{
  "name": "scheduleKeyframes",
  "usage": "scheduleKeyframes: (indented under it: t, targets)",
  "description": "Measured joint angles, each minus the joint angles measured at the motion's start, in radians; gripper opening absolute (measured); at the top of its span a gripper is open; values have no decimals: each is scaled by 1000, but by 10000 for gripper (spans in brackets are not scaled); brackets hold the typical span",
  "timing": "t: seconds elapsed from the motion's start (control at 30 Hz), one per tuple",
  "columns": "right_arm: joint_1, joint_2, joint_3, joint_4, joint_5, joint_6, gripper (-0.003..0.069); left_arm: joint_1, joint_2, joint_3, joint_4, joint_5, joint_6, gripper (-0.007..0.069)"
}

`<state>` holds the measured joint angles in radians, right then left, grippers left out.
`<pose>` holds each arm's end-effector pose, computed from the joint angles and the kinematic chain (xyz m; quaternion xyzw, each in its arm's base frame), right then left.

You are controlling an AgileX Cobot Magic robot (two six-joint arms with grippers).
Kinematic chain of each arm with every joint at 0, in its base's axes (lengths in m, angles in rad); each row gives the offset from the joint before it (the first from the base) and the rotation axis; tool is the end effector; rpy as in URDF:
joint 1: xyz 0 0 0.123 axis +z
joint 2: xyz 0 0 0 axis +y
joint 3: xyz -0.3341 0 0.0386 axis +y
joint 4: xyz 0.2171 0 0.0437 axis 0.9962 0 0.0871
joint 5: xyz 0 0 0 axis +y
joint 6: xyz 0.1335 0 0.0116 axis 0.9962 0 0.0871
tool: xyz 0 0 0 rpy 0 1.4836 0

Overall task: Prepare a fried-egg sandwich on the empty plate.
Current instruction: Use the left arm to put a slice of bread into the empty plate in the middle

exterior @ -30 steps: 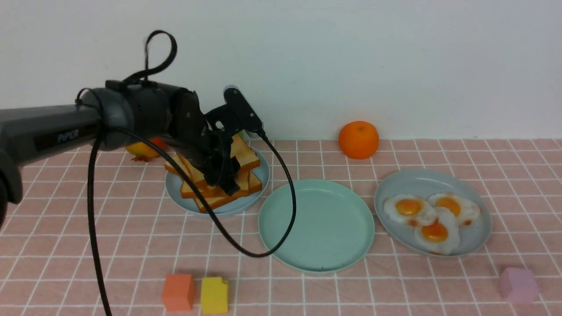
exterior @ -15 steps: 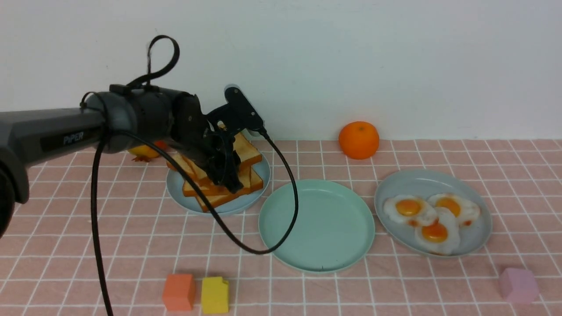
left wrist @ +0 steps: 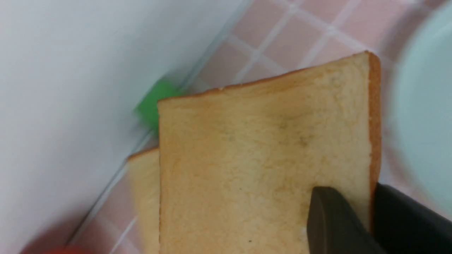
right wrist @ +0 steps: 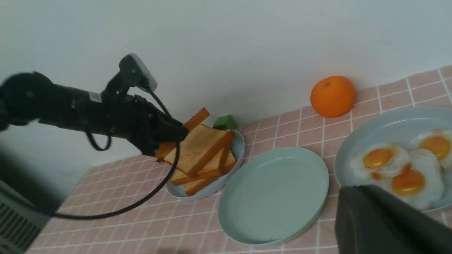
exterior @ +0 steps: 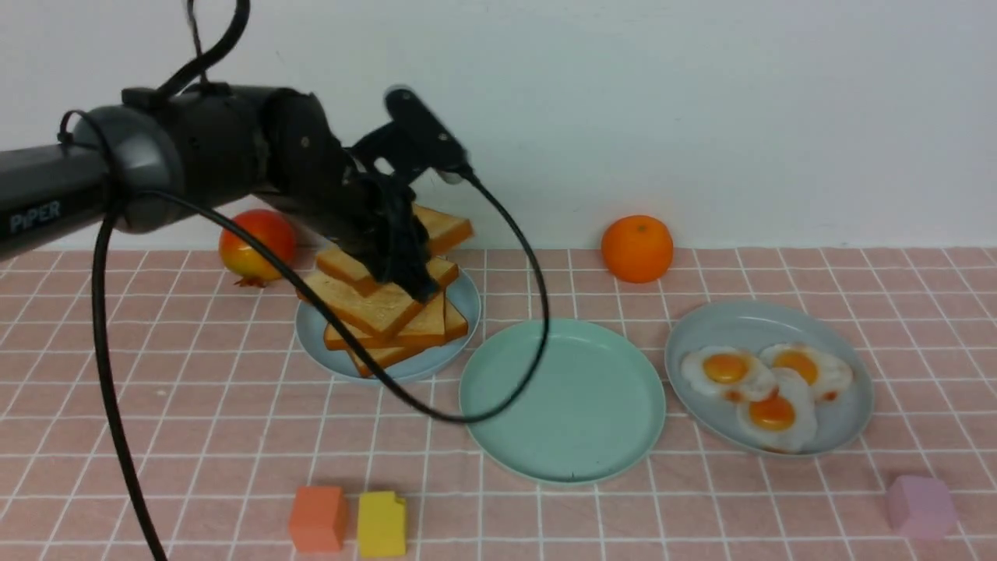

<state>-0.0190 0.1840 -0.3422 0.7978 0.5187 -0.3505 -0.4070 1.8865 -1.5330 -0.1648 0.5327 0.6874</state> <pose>0.0111 0.0474 0.2827 0.0292 0.7494 0.2489 0.6129 0.4115 -0.1895 0.2993 0.4377 0.8145 -0.0123 0.3806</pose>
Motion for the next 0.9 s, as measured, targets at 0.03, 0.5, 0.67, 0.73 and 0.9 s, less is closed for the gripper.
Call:
scheduleKeyframes:
  t: [0.03, 0.5, 0.67, 0.73, 0.9]
  targets:
    - [0, 1, -14, -19, 15, 0, 17, -26, -13, 0, -10, 18, 18, 162]
    - [0, 120, -342, -568, 463, 274, 18, -272, 101, -1, -83, 33, 96, 162]
    - [0, 120, -345, -585, 472, 285, 18, -272, 163, -1, -59, 4, 98, 161]
    - [0, 120, -345, -585, 472, 285, 18, -274, 181, -1, -47, -5, 98, 158]
    - [0, 120, -345, -585, 472, 285, 18, -274, 186, -1, -38, -9, 100, 176]
